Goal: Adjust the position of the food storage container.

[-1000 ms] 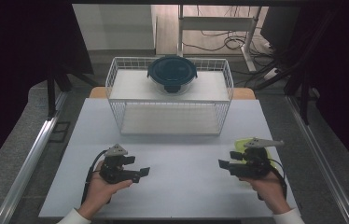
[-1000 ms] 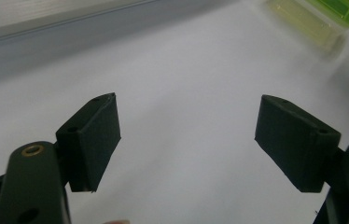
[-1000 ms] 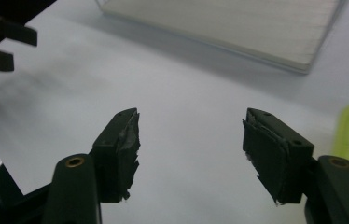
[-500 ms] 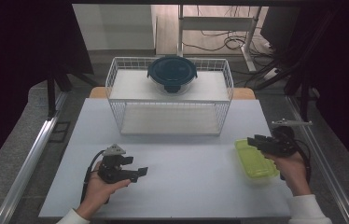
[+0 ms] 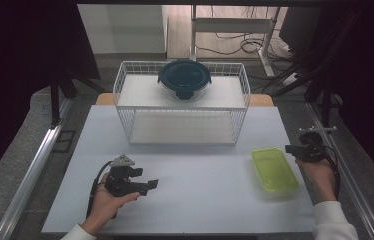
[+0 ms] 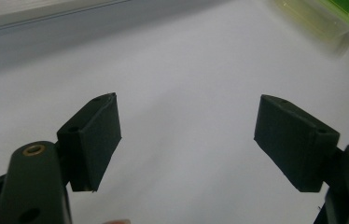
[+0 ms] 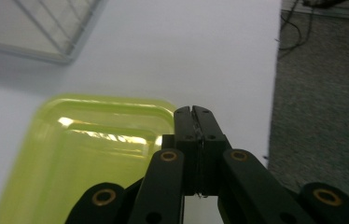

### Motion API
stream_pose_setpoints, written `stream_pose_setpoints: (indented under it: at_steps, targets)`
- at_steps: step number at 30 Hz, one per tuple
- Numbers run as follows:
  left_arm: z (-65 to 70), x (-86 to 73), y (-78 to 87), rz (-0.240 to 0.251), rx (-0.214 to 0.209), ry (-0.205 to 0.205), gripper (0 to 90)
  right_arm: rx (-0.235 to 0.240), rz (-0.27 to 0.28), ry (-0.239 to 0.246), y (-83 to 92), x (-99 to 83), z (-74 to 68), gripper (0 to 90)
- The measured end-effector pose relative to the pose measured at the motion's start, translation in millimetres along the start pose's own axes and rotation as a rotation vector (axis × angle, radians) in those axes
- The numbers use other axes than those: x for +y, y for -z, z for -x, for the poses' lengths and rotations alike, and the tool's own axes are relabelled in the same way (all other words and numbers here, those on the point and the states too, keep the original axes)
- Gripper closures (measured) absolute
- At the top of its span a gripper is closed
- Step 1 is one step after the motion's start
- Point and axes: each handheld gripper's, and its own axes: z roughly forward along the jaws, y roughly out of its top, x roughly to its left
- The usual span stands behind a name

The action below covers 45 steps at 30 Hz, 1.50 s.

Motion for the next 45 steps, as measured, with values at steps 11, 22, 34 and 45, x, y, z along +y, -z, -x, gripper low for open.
stream_pose_setpoints:
  at_steps: [11,22,34,45]
  targets:
    - [-0.2,-0.3,0.7,0.005,-0.007,0.014,22.5,-0.033,-0.121,0.053,-27.8,-6.6,8.1,88.9]
    - [-0.9,-0.6,0.7,0.001,-0.025,0.02,22.6,0.044,-0.159,0.187,-32.4,-0.6,-19.8,89.0]
    - [-1.0,-0.8,-1.3,-0.009,-0.024,0.014,22.6,0.142,-0.158,0.312,-42.8,4.2,-58.7,89.0]
    - [-0.9,-0.9,-1.2,-0.019,-0.029,0.005,22.6,0.23,-0.17,0.434,-46.8,3.9,-90.5,89.1]
